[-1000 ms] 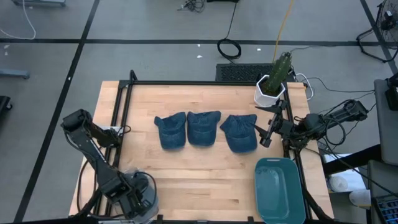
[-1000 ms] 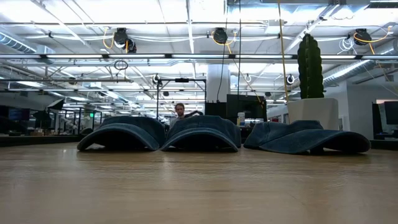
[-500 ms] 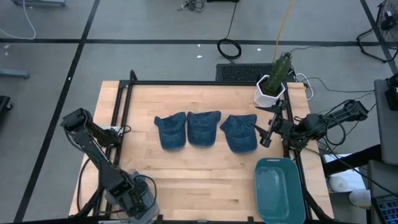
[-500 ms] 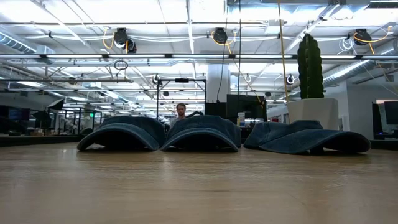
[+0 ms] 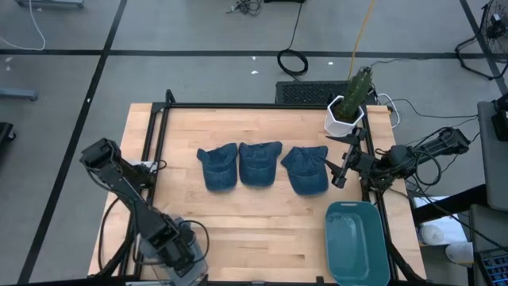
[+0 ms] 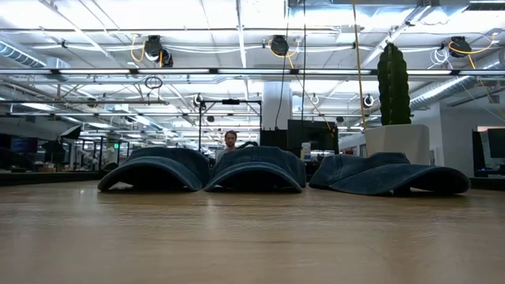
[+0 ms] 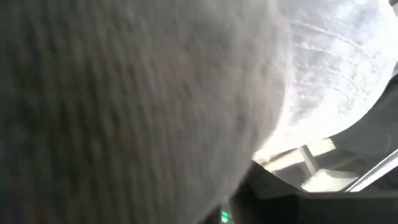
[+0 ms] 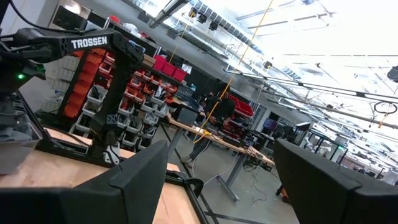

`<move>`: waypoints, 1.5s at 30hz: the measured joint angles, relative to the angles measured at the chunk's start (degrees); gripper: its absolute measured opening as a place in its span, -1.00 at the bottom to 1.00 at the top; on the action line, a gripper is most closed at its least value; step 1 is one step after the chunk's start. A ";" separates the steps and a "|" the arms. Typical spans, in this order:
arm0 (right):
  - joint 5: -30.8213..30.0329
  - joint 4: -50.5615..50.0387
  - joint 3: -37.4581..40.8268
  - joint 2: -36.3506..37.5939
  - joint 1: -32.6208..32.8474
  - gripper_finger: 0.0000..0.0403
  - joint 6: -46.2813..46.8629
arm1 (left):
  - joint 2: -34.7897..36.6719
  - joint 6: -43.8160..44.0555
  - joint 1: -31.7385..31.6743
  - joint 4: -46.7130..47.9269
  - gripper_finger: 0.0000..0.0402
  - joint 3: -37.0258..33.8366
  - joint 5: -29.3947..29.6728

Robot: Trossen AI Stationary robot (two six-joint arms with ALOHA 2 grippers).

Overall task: Pick & Place hat
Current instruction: Put the gray cap into the transparent bin

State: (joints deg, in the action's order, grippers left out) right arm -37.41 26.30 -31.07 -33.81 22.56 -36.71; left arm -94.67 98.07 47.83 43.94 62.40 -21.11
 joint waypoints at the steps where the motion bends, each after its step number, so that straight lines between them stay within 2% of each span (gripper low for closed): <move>1: 0.00 0.00 0.00 0.01 0.01 0.39 0.00 | -0.04 -0.65 0.15 1.40 -0.97 0.76 0.83; 5: 0.00 0.00 0.00 0.01 -0.01 0.38 0.00 | -0.20 -0.70 1.40 10.81 -0.97 5.73 6.94; 10: 0.00 0.00 0.00 -0.01 0.01 0.38 0.00 | -0.37 -1.09 3.75 20.24 -0.98 12.98 19.99; 13: -0.01 0.00 0.00 0.00 0.00 0.38 0.00 | -0.25 -2.07 4.97 21.87 -0.99 14.80 25.48; 18: -0.01 0.00 0.01 -0.01 0.00 0.38 0.00 | -0.36 -4.26 6.06 23.37 -0.99 14.67 28.28; 24: -0.01 0.00 0.00 -0.01 -0.01 0.39 0.00 | -0.39 -11.95 6.63 24.30 -0.99 14.63 43.75; 26: 0.00 0.00 0.00 0.01 -0.01 0.38 0.00 | -0.34 -13.63 6.54 23.55 -0.99 14.31 46.21; 31: -0.01 0.00 0.00 0.01 -0.01 0.38 0.00 | -0.31 -14.94 5.23 21.64 -0.99 9.93 45.50; 34: -0.01 0.00 0.02 -0.01 0.00 0.38 0.00 | -0.09 -15.69 4.32 17.46 -0.99 5.51 46.09; 39: 0.00 -0.02 0.00 0.01 -0.01 0.38 0.00 | 0.08 -19.03 2.24 2.73 -0.98 -4.54 45.98; 43: -0.01 0.00 0.01 0.01 -0.01 0.38 0.00 | 0.37 -20.38 -0.13 -11.85 -0.99 -11.98 40.81; 45: 0.00 0.00 0.00 0.01 -0.01 0.39 0.00 | 0.57 -20.40 -1.00 -15.20 -0.98 -13.45 37.90</move>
State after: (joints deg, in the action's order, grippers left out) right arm -37.41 26.31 -31.07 -33.81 22.55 -36.71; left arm -94.11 77.68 46.83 28.75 48.96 16.79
